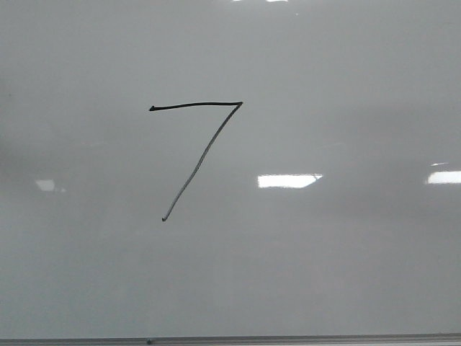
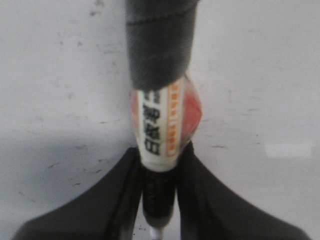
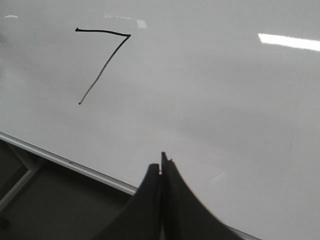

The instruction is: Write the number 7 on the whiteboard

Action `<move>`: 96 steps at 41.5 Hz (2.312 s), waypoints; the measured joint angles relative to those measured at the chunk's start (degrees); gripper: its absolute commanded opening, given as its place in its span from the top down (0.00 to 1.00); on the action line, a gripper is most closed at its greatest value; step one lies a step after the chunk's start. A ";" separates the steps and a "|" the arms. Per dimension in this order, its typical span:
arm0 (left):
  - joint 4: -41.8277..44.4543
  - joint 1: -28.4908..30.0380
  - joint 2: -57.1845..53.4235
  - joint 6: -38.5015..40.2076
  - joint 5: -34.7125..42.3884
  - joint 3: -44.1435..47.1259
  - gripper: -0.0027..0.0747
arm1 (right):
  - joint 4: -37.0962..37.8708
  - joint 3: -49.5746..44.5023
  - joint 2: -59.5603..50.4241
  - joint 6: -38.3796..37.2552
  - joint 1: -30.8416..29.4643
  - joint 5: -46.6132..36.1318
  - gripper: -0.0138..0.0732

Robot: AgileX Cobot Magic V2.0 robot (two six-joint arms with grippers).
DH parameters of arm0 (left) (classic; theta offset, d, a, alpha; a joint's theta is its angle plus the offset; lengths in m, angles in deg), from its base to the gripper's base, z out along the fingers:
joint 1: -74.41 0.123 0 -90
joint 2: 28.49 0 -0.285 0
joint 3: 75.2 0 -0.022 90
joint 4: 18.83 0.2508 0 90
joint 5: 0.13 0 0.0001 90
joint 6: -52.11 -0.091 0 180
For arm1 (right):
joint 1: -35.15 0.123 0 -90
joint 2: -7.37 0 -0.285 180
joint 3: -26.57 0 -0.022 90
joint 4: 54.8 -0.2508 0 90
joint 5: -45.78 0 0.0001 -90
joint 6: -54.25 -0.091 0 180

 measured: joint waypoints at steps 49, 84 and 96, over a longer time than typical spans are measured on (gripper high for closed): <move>2.53 -3.35 -51.10 0.00 -16.90 9.32 0.96 | 0.00 0.00 0.00 -0.11 0.00 -0.31 0.92; 2.53 -3.62 -66.50 0.00 -7.96 11.54 0.99 | 0.00 0.00 0.00 -0.11 0.00 -0.31 0.92; 2.53 -3.62 -67.56 0.00 -7.96 13.41 0.99 | 0.00 0.00 0.00 -0.11 0.00 -0.31 0.92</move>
